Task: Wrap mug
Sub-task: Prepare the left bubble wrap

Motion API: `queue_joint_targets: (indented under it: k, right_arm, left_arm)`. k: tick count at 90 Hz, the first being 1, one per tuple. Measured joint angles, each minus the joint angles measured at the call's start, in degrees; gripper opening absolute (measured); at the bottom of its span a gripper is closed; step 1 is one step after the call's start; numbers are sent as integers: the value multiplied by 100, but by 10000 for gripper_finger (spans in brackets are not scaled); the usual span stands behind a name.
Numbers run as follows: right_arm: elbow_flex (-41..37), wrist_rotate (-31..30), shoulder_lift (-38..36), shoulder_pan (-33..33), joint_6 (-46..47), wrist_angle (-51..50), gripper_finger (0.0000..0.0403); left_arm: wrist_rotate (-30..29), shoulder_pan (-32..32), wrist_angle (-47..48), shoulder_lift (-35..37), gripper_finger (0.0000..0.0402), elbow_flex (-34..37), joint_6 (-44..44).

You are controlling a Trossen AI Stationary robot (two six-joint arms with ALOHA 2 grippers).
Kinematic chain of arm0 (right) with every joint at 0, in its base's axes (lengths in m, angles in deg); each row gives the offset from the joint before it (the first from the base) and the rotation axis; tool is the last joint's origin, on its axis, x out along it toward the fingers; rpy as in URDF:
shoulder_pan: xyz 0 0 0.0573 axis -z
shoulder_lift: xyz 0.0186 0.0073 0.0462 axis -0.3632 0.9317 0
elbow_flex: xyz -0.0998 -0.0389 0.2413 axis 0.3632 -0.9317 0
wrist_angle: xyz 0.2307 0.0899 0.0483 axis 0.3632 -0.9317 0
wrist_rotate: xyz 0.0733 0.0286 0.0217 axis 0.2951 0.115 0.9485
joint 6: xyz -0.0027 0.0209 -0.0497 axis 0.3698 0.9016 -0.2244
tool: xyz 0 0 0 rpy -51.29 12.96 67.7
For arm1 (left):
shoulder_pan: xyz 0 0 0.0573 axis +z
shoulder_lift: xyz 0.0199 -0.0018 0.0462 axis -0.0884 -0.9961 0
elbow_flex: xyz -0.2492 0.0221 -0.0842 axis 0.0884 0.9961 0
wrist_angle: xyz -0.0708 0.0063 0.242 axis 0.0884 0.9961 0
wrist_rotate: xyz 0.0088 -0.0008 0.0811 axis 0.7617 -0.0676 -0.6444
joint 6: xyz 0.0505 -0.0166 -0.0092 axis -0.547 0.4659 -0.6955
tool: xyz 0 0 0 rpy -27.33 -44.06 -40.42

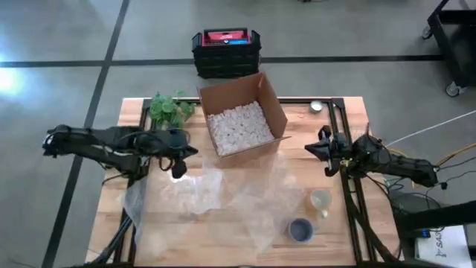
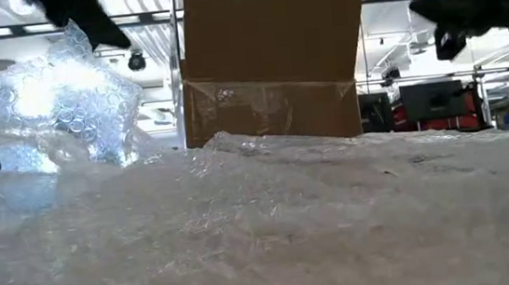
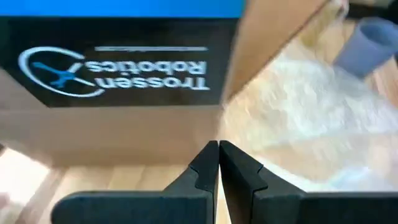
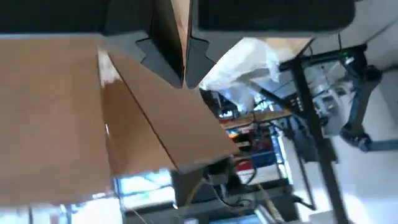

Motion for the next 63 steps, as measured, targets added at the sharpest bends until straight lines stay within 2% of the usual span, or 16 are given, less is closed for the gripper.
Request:
queue_joint_targets:
  k: [7, 12, 21, 31, 43, 55, 63]
  right_arm:
    - [370, 296, 169, 0, -194, -493, 2]
    - [698, 518, 386, -4, -228, -1038, 2]
    - [1373, 837, 1006, -50, -244, -1838, 2]
    - [1996, 877, 1916, -241, -272, -2598, 2]
    - [2410, 876, 3042, -697, -402, -2845, 2]
    - [2527, 812, 4215, -1192, -588, -2863, 2]
    - [2599, 531, 4811, -1341, -639, -2884, 2]
  left_arm:
    - [-14, -330, 814, -489, 0, -528, 474]
    - [-15, -635, 1070, -775, 0, -754, 820]
    - [-41, -1211, 986, -1128, 0, -877, 1342]
    - [-160, -1711, 501, -1560, 0, -740, 1830]
    - [-180, -2045, 41, -2046, 0, -524, 2179]
    - [-74, -2154, 84, -2480, 0, -425, 2360]
    - [77, -2155, 80, -2654, 0, -426, 2349]
